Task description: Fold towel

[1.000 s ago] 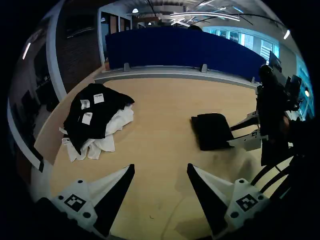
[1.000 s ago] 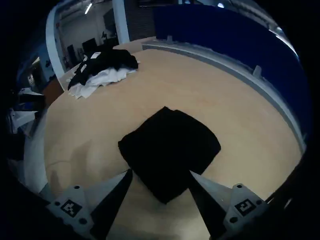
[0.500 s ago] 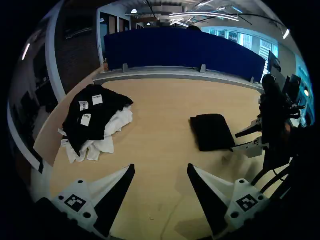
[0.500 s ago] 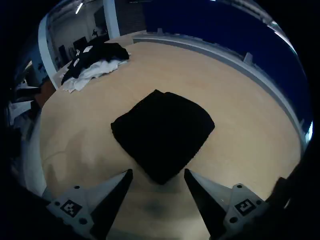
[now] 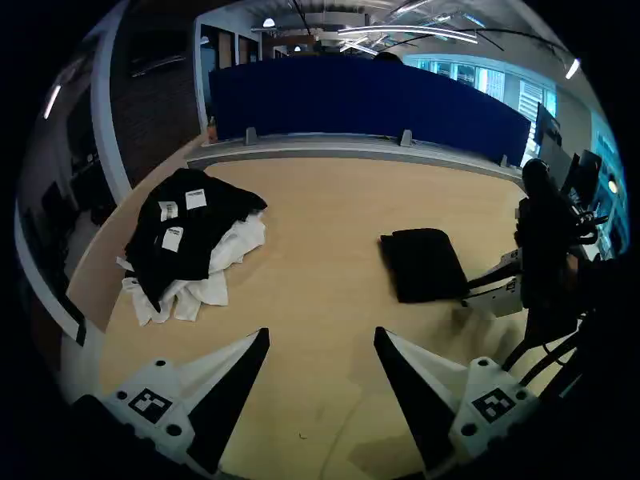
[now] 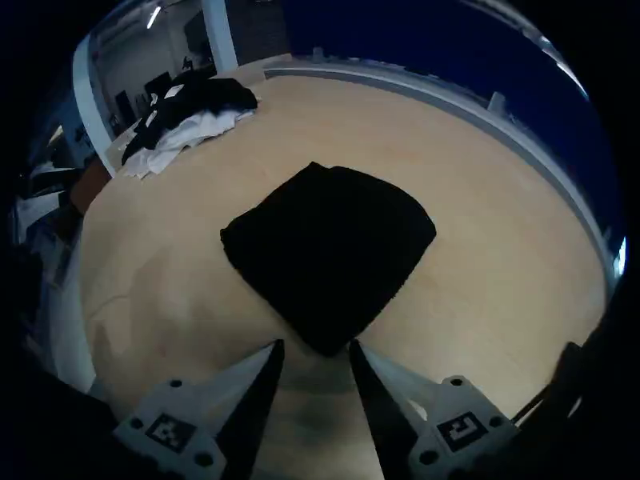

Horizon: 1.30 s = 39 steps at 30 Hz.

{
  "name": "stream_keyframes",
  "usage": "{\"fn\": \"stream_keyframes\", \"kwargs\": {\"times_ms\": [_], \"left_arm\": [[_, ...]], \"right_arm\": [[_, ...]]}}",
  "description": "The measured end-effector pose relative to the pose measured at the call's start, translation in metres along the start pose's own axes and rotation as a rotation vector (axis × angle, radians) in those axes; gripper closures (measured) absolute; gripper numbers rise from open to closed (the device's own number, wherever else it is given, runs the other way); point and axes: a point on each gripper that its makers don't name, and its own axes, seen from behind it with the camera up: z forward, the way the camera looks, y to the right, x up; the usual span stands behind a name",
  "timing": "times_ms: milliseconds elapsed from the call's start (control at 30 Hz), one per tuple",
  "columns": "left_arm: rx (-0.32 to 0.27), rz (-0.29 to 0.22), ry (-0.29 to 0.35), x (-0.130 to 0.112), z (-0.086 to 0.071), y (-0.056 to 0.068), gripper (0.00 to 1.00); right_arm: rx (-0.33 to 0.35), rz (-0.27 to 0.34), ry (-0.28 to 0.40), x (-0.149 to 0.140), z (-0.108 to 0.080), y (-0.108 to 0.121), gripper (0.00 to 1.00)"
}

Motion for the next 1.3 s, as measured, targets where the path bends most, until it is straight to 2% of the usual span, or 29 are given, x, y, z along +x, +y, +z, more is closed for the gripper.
{"fn": "stream_keyframes", "kwargs": {"times_ms": [100,167,233,567,867,1133,1300], "left_arm": [[0.001,0.0,0.0,0.0,-0.001,-0.001,0.03],[0.002,0.001,0.0,0.0,-0.001,-0.001,0.03],[0.002,0.001,0.001,-0.001,-0.001,-0.002,0.03],[0.001,-0.003,0.003,0.0,-0.002,-0.003,0.03],[0.004,-0.002,0.005,0.0,-0.001,-0.004,0.03],[0.004,-0.004,0.005,0.0,-0.002,-0.004,0.03],[0.004,-0.004,0.007,0.001,-0.003,-0.003,0.03]], "right_arm": [[-0.002,0.0,0.0,0.0,0.0,0.0,0.53],[-0.004,0.0,0.0,0.0,0.0,0.0,0.65],[-0.008,-0.001,-0.002,0.0,0.0,0.001,0.72],[-0.016,-0.008,-0.016,-0.004,0.0,0.002,0.73],[-0.028,0.021,-0.01,-0.002,0.001,0.007,0.93],[-0.024,0.013,0.013,0.004,-0.003,0.009,0.95],[-0.023,0.0,0.047,0.018,-0.01,0.009,0.95]]}}
